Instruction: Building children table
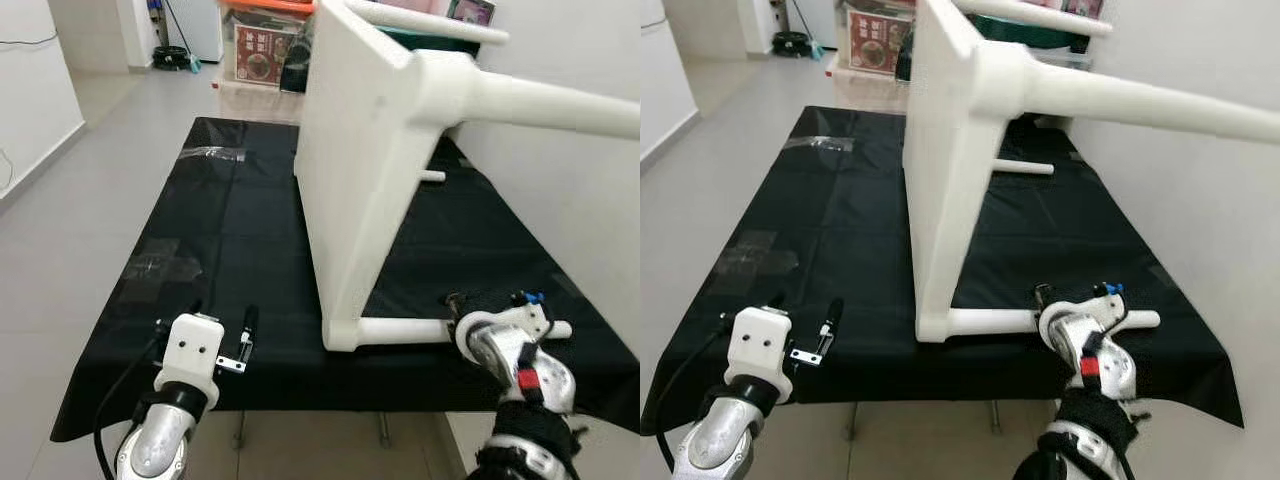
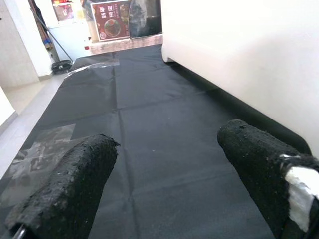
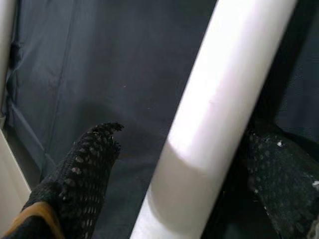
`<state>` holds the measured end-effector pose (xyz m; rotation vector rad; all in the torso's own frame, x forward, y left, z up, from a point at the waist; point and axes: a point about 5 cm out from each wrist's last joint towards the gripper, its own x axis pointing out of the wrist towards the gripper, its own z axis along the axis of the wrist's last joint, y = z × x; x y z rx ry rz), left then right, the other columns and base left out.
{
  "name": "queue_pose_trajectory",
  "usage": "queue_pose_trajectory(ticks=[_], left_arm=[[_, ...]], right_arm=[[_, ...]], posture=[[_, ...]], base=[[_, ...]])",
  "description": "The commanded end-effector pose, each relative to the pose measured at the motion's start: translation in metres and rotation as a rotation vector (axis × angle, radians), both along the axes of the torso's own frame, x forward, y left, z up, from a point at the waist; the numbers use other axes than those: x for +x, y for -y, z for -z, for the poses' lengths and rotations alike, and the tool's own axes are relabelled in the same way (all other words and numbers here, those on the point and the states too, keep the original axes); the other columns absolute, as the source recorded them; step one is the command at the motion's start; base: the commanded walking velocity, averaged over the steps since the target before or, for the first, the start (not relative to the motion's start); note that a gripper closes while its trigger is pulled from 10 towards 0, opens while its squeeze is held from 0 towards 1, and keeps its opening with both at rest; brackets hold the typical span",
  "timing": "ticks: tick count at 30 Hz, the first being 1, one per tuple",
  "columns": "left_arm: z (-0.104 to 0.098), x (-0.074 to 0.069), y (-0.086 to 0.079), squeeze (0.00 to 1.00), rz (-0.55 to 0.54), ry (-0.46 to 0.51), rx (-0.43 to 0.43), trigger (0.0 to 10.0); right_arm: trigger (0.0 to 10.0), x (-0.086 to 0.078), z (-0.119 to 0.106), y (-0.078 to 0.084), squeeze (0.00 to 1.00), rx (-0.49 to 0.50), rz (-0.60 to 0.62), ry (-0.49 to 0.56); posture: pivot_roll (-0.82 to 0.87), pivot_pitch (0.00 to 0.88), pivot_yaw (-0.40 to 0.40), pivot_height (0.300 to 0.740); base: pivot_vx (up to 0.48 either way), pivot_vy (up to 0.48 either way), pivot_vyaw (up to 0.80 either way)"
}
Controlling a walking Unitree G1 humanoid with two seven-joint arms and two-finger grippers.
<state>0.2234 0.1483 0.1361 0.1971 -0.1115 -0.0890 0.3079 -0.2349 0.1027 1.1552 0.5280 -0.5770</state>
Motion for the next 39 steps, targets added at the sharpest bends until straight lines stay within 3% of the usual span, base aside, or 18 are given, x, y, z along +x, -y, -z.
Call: queue_pose_trajectory(ticks=[1,3,12,13,14,15,17,21,23,26,28,29,30,32,34,37,39], left_arm=[[0.003,0.001,0.001,0.0,0.005,-0.02,-0.014,10.0],[0.003,0.002,0.0,0.0,0.004,-0.017,-0.014,10.0],[0.003,0.002,0.001,0.0,0.004,-0.018,-0.015,10.0],[0.003,0.002,0.001,0.0,0.003,-0.018,-0.015,10.0],[0.002,0.002,0.0,0.0,0.003,-0.017,-0.014,10.0],[0.002,0.002,0.0,0.0,0.003,-0.017,-0.014,10.0],[0.002,0.002,0.0,0.0,0.003,-0.017,-0.011,10.0],[0.003,0.002,0.001,0.0,0.006,-0.016,-0.009,10.0],[0.003,0.003,0.002,0.0,0.01,-0.015,-0.009,10.0],[0.003,0.003,0.002,0.0,0.011,-0.014,-0.008,10.0],[0.002,0.003,0.003,0.0,0.013,-0.011,-0.005,10.0],[0.002,0.003,0.003,0.0,0.013,-0.011,-0.005,10.0],[0.002,0.004,0.002,0.0,0.013,-0.009,-0.002,10.0],[0.002,0.004,0.002,0.0,0.013,-0.009,-0.002,10.0],[0.001,0.005,0.001,0.0,0.007,-0.003,0.005,10.0],[0.001,0.006,0.001,0.0,0.003,0.001,0.009,10.0],[-0.001,0.009,-0.001,0.0,-0.008,0.009,0.016,10.0]], right_arm=[[10.0,-0.013,0.019,0.004,0.0,0.019,0.028,-0.107],[10.0,-0.022,0.019,0.012,0.0,0.007,0.054,-0.13],[10.0,-0.032,0.013,0.029,0.0,-0.055,0.079,-0.172],[10.0,-0.034,0.01,0.034,0.0,-0.098,0.074,-0.178],[10.0,-0.035,0.002,0.043,0.0,-0.202,0.07,-0.173],[10.0,-0.035,0.002,0.043,0.0,-0.202,0.07,-0.173],[10.0,-0.034,-0.016,0.055,0.0,-0.358,0.064,-0.138],[10.0,-0.03,-0.034,0.061,0.0,-0.46,0.061,-0.089],[10.0,-0.022,-0.055,0.064,0.0,-0.59,0.044,-0.003],[10.0,-0.017,-0.066,0.064,0.0,-0.662,0.035,0.038],[10.0,-0.011,-0.082,0.063,0.0,-0.829,0.01,0.094],[10.0,-0.011,-0.082,0.063,0.0,-0.829,0.01,0.094],[10.0,-0.007,-0.09,0.061,0.0,-0.94,-0.012,0.128],[10.0,-0.007,-0.09,0.061,0.0,-0.94,-0.012,0.128],[10.0,0.0,-0.102,0.048,0.0,-1.143,-0.081,0.195],[10.0,0.002,-0.106,0.04,0.0,-1.211,-0.115,0.231],[10.0,0.006,-0.106,0.021,0.0,-1.242,-0.18,0.28]], posture=[[0.03,0.0,-0.13,0.74],[0.02,0.0,-0.129,0.74],[0.02,0.0,-0.131,0.74],[0.02,0.0,-0.131,0.74],[0.02,0.0,-0.132,0.74],[0.02,0.0,-0.132,0.74],[0.01,0.0,-0.129,0.74],[0.01,0.0,-0.126,0.74],[0.01,0.0,-0.126,0.74],[0.01,0.0,-0.125,0.74],[0.02,0.0,-0.128,0.74],[0.02,0.0,-0.128,0.74],[0.02,0.0,-0.129,0.74],[0.02,0.0,-0.129,0.74],[0.02,0.0,-0.131,0.74],[0.02,0.0,-0.131,0.74],[0.03,0.0,-0.126,0.74]], base=[[0.0,0.0,0.0],[0.0,0.0,0.0],[0.0,0.0,0.0],[0.0,0.0,0.0],[0.0,0.0,0.0],[0.0,0.0,0.0],[0.0,0.0,0.0],[0.0,0.0,0.0],[0.0,0.0,0.0],[0.0,0.0,0.0],[0.0,0.0,0.0],[0.0,0.0,0.0],[0.0,0.0,0.0],[0.0,0.0,0.0],[0.0,0.0,0.0],[0.0,0.0,0.0],[0.0,0.0,0.0]])
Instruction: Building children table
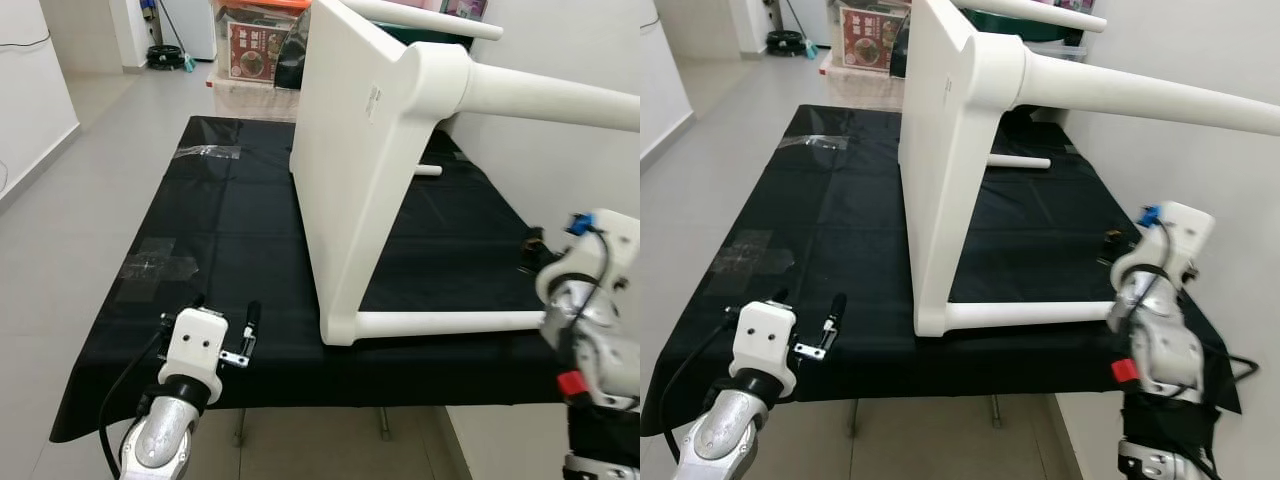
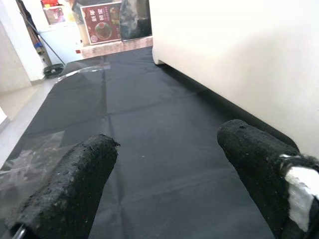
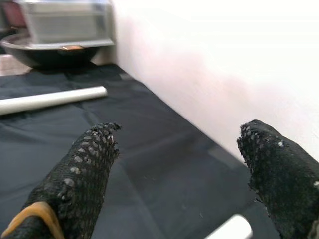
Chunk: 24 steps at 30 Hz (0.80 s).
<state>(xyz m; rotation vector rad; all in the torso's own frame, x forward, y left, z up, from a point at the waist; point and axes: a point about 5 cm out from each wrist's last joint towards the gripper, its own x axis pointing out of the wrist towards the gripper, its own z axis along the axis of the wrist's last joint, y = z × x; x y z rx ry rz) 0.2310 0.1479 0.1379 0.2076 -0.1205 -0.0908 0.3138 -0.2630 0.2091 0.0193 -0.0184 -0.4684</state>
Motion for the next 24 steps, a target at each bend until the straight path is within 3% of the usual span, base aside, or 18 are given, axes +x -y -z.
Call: queue_pose_trajectory(ticks=[1,11,15,19,20,21,24], left_arm=[[0.001,0.001,-0.002,0.0,-0.01,0.0,0.006,10.0],[-0.002,0.006,-0.004,0.0,-0.016,0.011,0.014,10.0],[0.0,0.009,-0.012,0.0,-0.073,0.004,0.034,10.0],[0.0,0.01,-0.014,0.0,-0.092,0.001,0.042,10.0],[-0.001,0.012,-0.016,0.0,-0.1,0.008,0.042,10.0],[-0.001,0.012,-0.016,0.0,-0.1,0.008,0.042,10.0],[-0.003,0.012,-0.019,0.0,-0.115,0.014,0.042,10.0]], right_arm=[[10.0,0.0,0.0,-0.007,0.0,-0.029,-0.025,0.005],[10.0,-0.001,0.023,-0.035,0.0,-0.029,-0.165,-0.084],[10.0,-0.001,0.039,-0.073,0.0,-0.038,-0.373,-0.155],[10.0,0.0,0.043,-0.088,0.0,-0.015,-0.416,-0.168],[10.0,0.004,0.044,-0.108,0.0,-0.004,-0.482,-0.175],[10.0,0.004,0.044,-0.108,0.0,-0.004,-0.482,-0.175],[10.0,0.01,0.043,-0.128,0.0,0.001,-0.546,-0.175]], posture=[[0.03,0.0,-0.126,0.74],[0.03,0.0,-0.12,0.74],[0.03,0.0,-0.114,0.74],[0.03,0.0,-0.119,0.74],[0.05,0.0,-0.127,0.74],[0.05,0.0,-0.127,0.74],[0.05,0.0,-0.129,0.74]], base=[[0.0,0.0,0.0],[0.0,0.0,0.0],[0.0,0.0,0.0],[0.0,0.0,0.0],[0.0,0.0,0.0],[0.0,0.0,0.0],[0.0,0.0,0.0]])
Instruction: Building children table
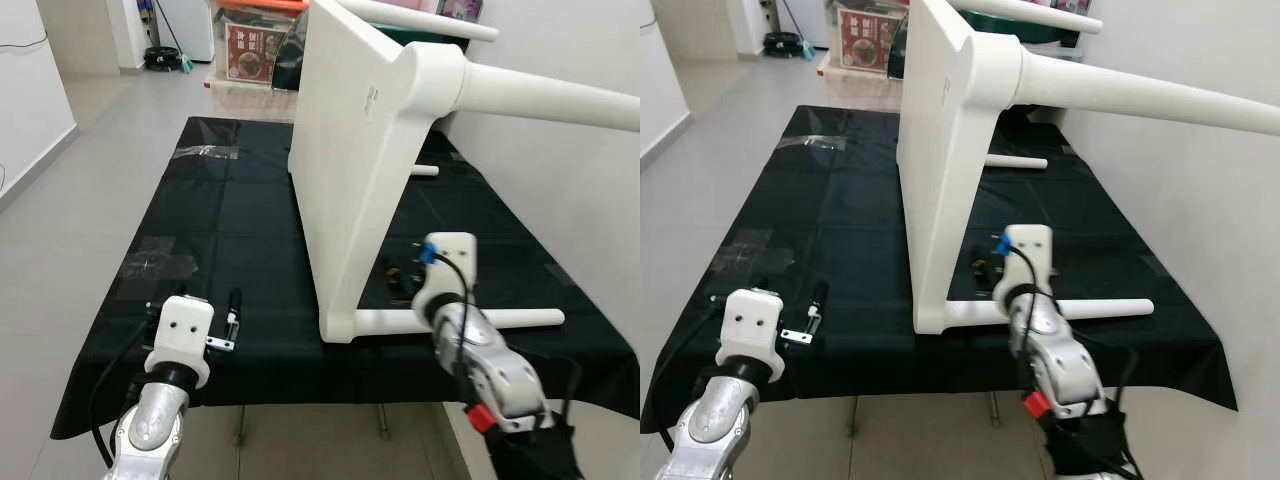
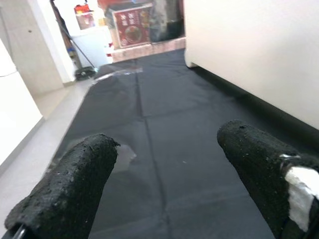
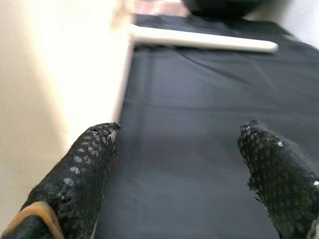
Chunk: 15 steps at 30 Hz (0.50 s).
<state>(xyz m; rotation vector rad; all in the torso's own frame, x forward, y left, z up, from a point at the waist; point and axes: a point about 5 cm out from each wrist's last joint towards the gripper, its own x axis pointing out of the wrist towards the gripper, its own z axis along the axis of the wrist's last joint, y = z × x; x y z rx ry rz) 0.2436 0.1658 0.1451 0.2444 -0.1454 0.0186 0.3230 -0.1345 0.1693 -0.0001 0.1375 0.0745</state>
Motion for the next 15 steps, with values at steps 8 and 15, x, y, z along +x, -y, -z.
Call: queue_pose_trajectory(ticks=[8,15], left_arm=[[0.006,0.0,-0.002,0.0,-0.025,-0.026,0.013,10.0],[0.006,0.0,-0.004,0.0,-0.038,-0.026,0.016,10.0]], right_arm=[[10.0,0.017,-0.002,-0.047,0.0,0.057,-0.106,-0.053],[10.0,0.018,0.002,-0.084,0.0,0.138,-0.174,-0.149]], posture=[[0.07,0.0,-0.146,0.74],[0.08,0.0,-0.154,0.74]], base=[[0.0,0.0,0.0],[0.0,0.0,0.0]])
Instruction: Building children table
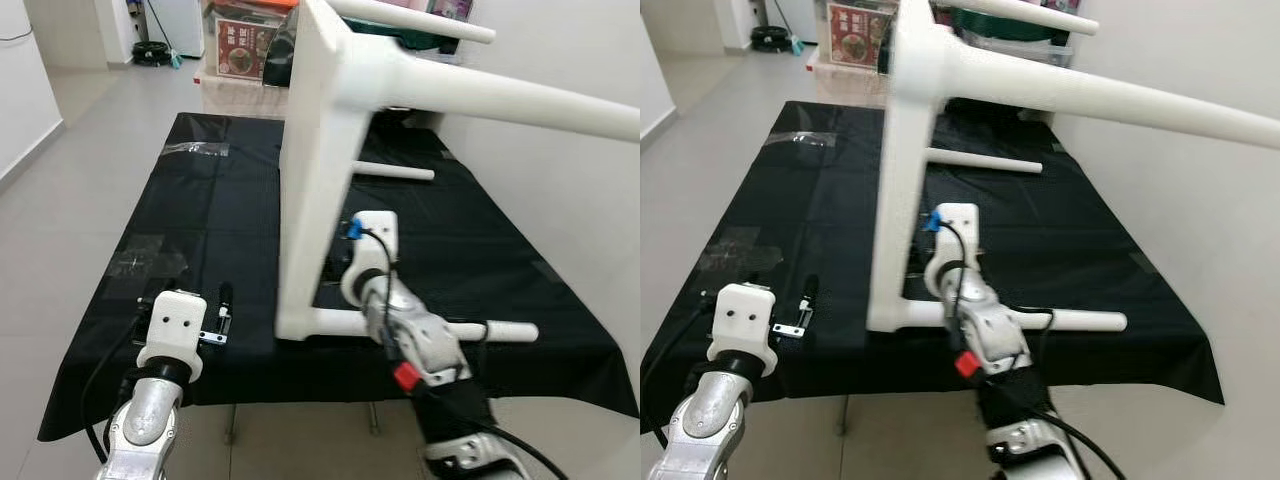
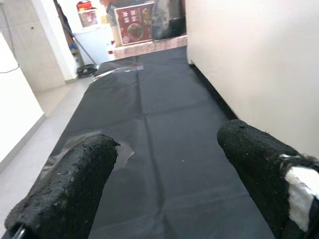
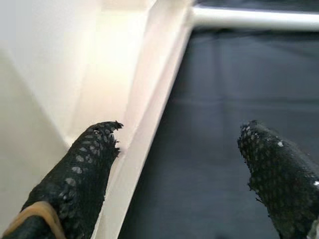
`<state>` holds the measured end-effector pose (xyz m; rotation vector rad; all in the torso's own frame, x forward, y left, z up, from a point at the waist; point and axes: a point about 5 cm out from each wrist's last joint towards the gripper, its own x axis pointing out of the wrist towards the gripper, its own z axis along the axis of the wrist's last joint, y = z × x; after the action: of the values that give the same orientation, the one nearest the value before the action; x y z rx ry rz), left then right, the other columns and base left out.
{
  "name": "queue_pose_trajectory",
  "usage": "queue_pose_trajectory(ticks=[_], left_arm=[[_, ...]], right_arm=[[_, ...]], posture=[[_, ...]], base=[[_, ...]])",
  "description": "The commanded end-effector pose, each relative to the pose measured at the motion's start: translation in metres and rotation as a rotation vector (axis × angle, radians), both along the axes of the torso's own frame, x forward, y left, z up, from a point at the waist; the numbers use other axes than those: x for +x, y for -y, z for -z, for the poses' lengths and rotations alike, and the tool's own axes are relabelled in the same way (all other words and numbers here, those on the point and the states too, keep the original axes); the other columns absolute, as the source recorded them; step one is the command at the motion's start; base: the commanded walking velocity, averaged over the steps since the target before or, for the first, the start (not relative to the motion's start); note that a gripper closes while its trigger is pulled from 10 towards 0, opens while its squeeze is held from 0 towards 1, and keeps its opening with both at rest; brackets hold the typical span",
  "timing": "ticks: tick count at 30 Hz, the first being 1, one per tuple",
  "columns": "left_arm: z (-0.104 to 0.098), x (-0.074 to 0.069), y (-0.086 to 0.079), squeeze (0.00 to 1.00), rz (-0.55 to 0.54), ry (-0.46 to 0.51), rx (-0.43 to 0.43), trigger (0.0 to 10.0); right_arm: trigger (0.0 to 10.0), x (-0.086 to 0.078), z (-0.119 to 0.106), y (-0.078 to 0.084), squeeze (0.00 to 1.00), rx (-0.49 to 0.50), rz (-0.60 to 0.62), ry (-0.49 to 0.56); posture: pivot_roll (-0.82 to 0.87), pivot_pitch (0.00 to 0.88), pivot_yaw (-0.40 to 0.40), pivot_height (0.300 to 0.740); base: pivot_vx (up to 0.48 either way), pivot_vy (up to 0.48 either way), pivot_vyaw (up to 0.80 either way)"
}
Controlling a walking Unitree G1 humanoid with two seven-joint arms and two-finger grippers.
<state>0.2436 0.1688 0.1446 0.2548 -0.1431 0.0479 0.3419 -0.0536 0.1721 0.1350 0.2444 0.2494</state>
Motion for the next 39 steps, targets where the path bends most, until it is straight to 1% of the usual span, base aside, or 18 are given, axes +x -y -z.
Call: queue_pose_trajectory(ticks=[1,6,8,10,11,15,16,17,18,19,20,22,24,28,29,31,35,39], left_arm=[[0.006,0.0,-0.001,0.0,-0.009,-0.029,0.008,10.0],[0.007,0.0,0.001,0.0,-0.007,-0.032,0.009,10.0],[0.007,0.0,0.001,0.0,-0.007,-0.031,0.009,10.0],[0.007,0.0,0.001,0.0,-0.009,-0.031,0.01,10.0],[0.007,0.0,0.001,0.0,-0.009,-0.032,0.011,10.0],[0.008,0.0,0.0,0.0,-0.009,-0.037,0.013,10.0],[0.008,0.0,0.0,0.0,-0.009,-0.037,0.013,10.0],[0.008,0.0,0.001,0.0,-0.005,-0.039,0.012,10.0],[0.008,0.0,0.001,0.0,-0.005,-0.039,0.012,10.0],[0.008,0.0,0.002,0.0,-0.001,-0.04,0.011,10.0],[0.008,0.0,0.002,0.0,-0.001,-0.04,0.011,10.0],[0.009,0.001,0.003,0.0,0.009,-0.043,0.01,10.0],[0.009,0.002,0.004,0.0,0.016,-0.045,0.009,10.0],[0.01,0.003,0.006,0.0,0.026,-0.047,0.008,10.0],[0.01,0.004,0.007,0.0,0.029,-0.046,0.007,10.0],[0.01,0.004,0.007,0.0,0.029,-0.046,0.007,10.0],[0.009,0.006,0.009,0.0,0.054,-0.043,-0.001,10.0],[0.008,0.006,0.013,0.0,0.082,-0.037,-0.006,10.0]], right_arm=[[10.0,-0.001,0.007,-0.008,0.0,-0.005,-0.026,-0.053],[10.0,0.002,0.012,-0.015,0.0,-0.018,-0.041,-0.07],[10.0,0.004,0.013,-0.013,0.0,-0.023,-0.03,-0.071],[10.0,0.007,0.016,-0.005,0.0,-0.034,-0.001,-0.077],[10.0,0.008,0.018,0.0,0.0,-0.04,0.014,-0.08],[10.0,0.01,0.025,0.034,0.0,-0.108,0.11,-0.067],[10.0,0.01,0.025,0.034,0.0,-0.108,0.11,-0.067],[10.0,0.01,0.025,0.045,0.0,-0.138,0.14,-0.048],[10.0,0.01,0.025,0.045,0.0,-0.138,0.14,-0.048],[10.0,0.01,0.024,0.061,0.0,-0.167,0.18,-0.023],[10.0,0.01,0.024,0.061,0.0,-0.167,0.18,-0.023],[10.0,0.002,0.017,0.096,0.0,-0.236,0.248,0.046],[10.0,-0.006,0.011,0.113,0.0,-0.274,0.27,0.091],[10.0,-0.018,0.006,0.125,0.0,-0.347,0.277,0.154],[10.0,-0.023,0.001,0.131,0.0,-0.391,0.295,0.207],[10.0,-0.023,0.001,0.131,0.0,-0.391,0.295,0.207],[10.0,-0.038,-0.005,0.147,0.0,-0.518,0.346,0.326],[10.0,-0.041,-0.005,0.149,0.0,-0.532,0.352,0.339]], posture=[[0.08,0.0,-0.154,0.74],[0.08,0.0,-0.156,0.74],[0.08,0.0,-0.157,0.74],[0.08,0.0,-0.155,0.74],[0.08,0.0,-0.155,0.74],[0.07,0.0,-0.147,0.74],[0.07,0.0,-0.147,0.74],[0.07,0.0,-0.144,0.74],[0.07,0.0,-0.144,0.74],[0.06,0.0,-0.139,0.74],[0.06,0.0,-0.139,0.74],[0.04,0.0,-0.124,0.74],[0.03,0.0,-0.12,0.74],[0.03,0.0,-0.12,0.74],[0.02,0.0,-0.118,0.74],[0.02,0.0,-0.118,0.74],[0.01,0.0,-0.112,0.74],[0.01,0.0,-0.111,0.74]], base=[[0.0,0.0,0.0],[0.0,0.0,0.0],[0.0,0.0,0.0],[0.0,0.0,0.0],[0.0,0.0,0.0],[0.0,0.0,0.0],[0.0,0.0,0.0],[0.0,0.0,0.0],[0.0,0.0,0.0],[0.0,0.0,0.0],[0.0,0.0,0.0],[0.0,0.0,0.0],[0.0,0.0,0.0],[0.0,0.0,0.0],[0.0,0.0,0.0],[0.0,0.0,0.0],[0.0,0.0,0.0],[0.0,0.0,0.0]])
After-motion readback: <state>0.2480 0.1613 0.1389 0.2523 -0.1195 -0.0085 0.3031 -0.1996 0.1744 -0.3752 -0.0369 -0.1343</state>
